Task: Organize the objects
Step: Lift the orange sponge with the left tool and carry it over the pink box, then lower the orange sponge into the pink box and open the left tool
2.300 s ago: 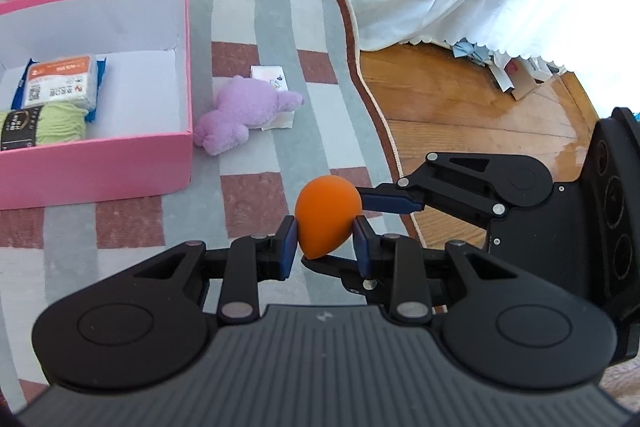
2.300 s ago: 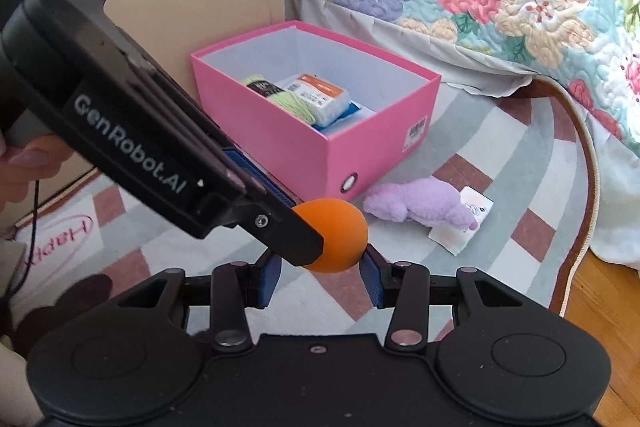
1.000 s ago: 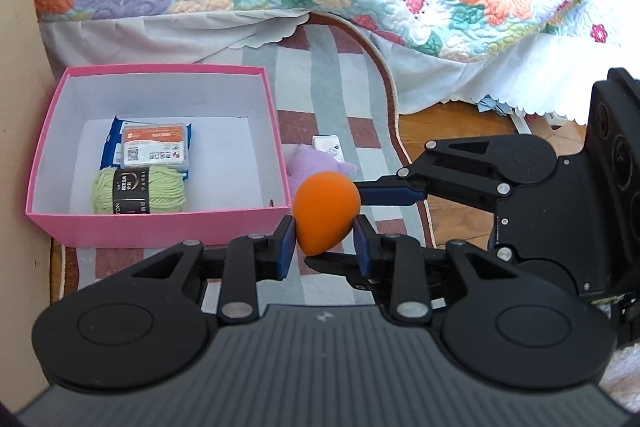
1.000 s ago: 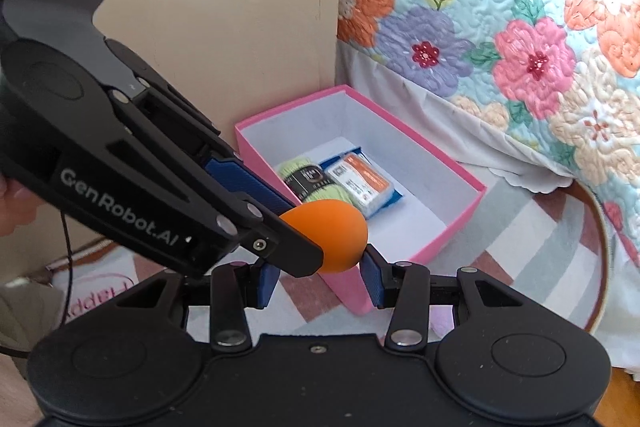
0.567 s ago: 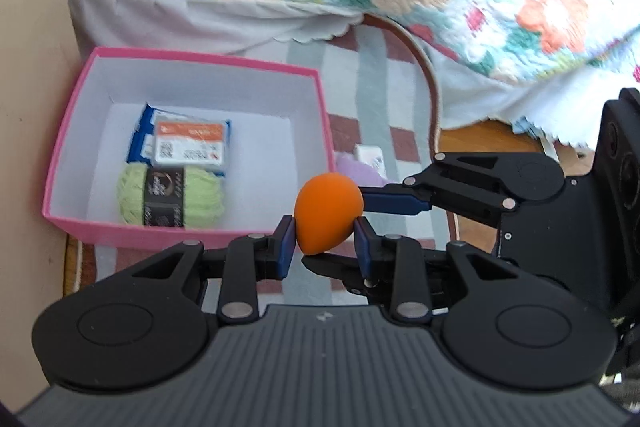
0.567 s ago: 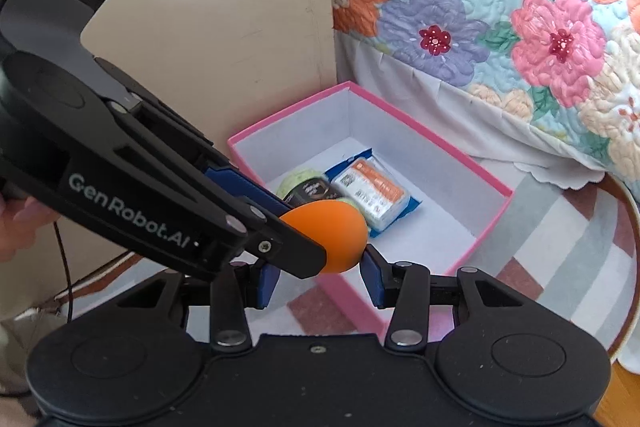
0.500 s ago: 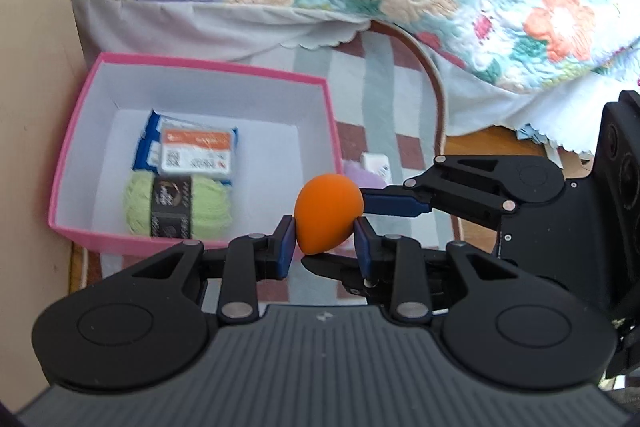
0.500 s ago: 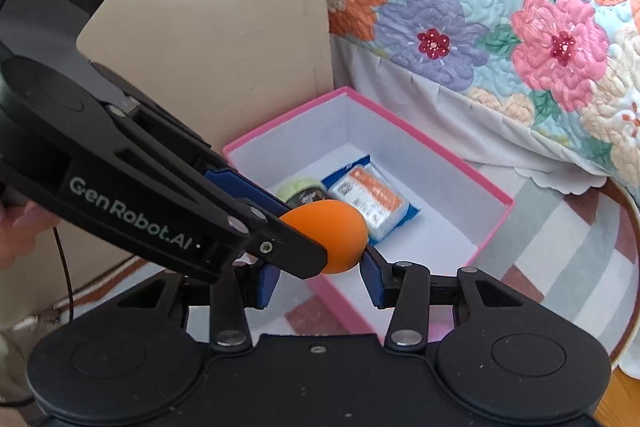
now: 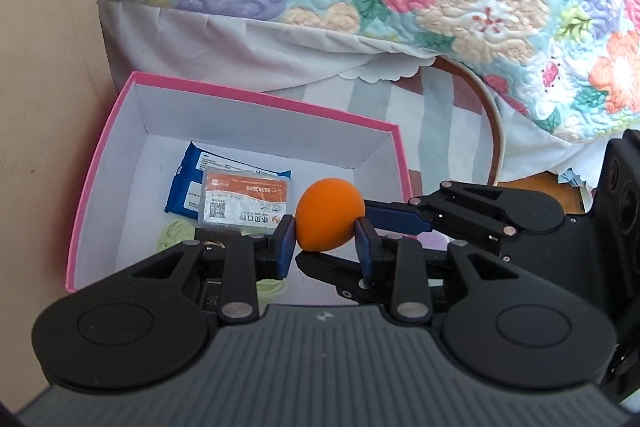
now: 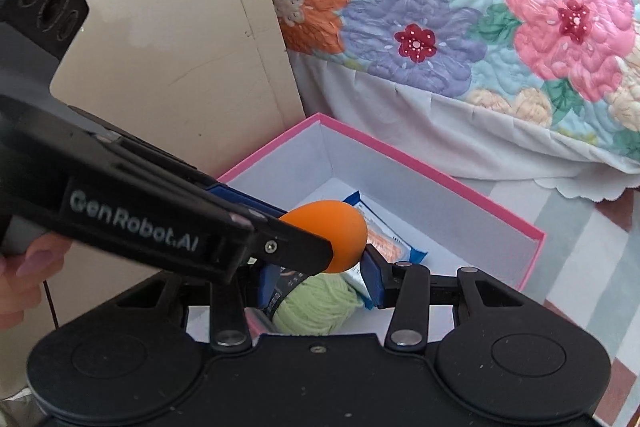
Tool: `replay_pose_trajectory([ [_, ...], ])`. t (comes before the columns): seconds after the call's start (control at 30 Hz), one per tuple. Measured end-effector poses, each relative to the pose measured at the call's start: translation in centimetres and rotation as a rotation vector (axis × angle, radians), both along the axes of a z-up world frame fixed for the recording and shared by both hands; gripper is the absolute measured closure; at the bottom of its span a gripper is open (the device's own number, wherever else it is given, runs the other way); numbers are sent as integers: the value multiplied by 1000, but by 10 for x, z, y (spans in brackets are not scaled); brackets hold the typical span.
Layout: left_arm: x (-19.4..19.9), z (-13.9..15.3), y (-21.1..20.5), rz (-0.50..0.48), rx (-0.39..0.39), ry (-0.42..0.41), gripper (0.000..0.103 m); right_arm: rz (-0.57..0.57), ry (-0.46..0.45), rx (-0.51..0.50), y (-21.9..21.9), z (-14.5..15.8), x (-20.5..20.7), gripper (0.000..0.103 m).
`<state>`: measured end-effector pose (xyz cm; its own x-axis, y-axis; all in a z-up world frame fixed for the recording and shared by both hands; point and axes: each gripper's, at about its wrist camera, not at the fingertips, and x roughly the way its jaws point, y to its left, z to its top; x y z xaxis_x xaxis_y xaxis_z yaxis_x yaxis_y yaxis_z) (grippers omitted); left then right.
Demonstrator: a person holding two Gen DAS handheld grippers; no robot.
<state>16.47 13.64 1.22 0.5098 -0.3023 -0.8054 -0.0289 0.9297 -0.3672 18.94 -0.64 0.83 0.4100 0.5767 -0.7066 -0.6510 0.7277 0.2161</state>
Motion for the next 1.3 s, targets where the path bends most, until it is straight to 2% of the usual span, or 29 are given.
replay_pose_trajectory([
  [0.27, 21, -20, 5, 49, 20, -19, 72, -38, 19, -6, 15, -16, 27, 53],
  [0.47, 35, -30, 17, 91, 40, -19, 72, -67, 68, 84, 22, -31, 47, 52],
  [0.77, 43, -57, 33, 160, -56, -60, 73, -117, 54, 34, 34, -41, 59, 51],
  [0.97, 44, -64, 34, 195, -73, -73, 70, -139, 57, 36, 34, -46, 61, 51],
  [1.03, 45, -66, 37, 210, -84, -76, 66, -154, 59, 41, 34, -46, 64, 47],
  [1.1, 45, -68, 40, 215, -98, -69, 65, -182, 60, 35, 34, -46, 65, 27],
  [1.2, 42, -67, 46, 240, -122, -58, 65, -183, 54, 61, 30, -44, 61, 27],
  [1.3, 38, -61, 43, 239, -100, -63, 65, -193, 74, 77, 24, -42, 59, 27],
])
